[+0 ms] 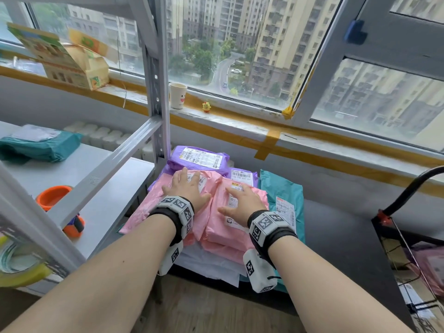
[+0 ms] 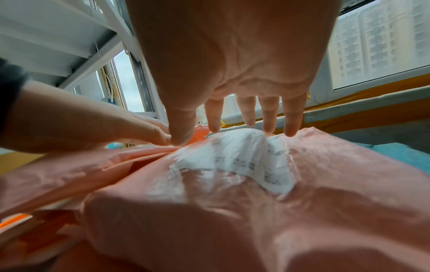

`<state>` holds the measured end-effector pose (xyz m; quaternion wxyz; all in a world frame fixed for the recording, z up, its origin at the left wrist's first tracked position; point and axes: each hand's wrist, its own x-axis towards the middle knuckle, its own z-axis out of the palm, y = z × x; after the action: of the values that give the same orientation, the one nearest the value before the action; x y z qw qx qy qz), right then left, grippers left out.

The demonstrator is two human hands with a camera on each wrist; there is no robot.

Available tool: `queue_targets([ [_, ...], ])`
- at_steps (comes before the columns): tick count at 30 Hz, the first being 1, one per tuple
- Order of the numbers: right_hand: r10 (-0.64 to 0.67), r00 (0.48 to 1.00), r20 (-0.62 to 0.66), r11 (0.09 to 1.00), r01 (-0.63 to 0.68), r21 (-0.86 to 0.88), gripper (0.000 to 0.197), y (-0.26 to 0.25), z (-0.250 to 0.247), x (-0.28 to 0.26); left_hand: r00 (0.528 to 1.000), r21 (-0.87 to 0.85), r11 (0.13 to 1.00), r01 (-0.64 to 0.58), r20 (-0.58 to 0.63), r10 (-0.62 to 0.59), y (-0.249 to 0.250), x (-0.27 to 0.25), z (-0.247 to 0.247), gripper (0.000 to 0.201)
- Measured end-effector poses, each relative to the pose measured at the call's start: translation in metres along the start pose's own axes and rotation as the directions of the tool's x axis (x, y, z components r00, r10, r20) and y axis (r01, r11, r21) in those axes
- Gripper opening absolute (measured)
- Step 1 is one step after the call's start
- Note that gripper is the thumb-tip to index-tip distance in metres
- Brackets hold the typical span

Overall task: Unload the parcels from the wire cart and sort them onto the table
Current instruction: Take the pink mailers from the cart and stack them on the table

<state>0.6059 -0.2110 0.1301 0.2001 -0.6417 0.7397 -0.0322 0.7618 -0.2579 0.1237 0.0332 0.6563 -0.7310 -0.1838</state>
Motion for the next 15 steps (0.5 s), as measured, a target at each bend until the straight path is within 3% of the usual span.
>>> queue_targets([
  [7,0.007,0.999,-0.052,1.0,-0.008,-0.022,0.056,-0.003,-0.01,-0.01,0.999,0.07,0.997,-0.023,-0.034,0.026,0.008,-0.011,-0.018,0.071],
  [11,0.029,0.996,-0.08,0.999,-0.031,-0.025,0.05,-0.002,-0.028,-0.018,0.986,0.104,0.984,-0.145,-0.067,0.153,0.036,-0.018,-0.036,0.059],
  [15,0.09,0.989,-0.119,0.995,-0.096,-0.041,0.048,0.014,-0.052,-0.032,0.958,0.117,0.952,-0.282,-0.027,0.286,0.077,-0.021,-0.043,0.052],
])
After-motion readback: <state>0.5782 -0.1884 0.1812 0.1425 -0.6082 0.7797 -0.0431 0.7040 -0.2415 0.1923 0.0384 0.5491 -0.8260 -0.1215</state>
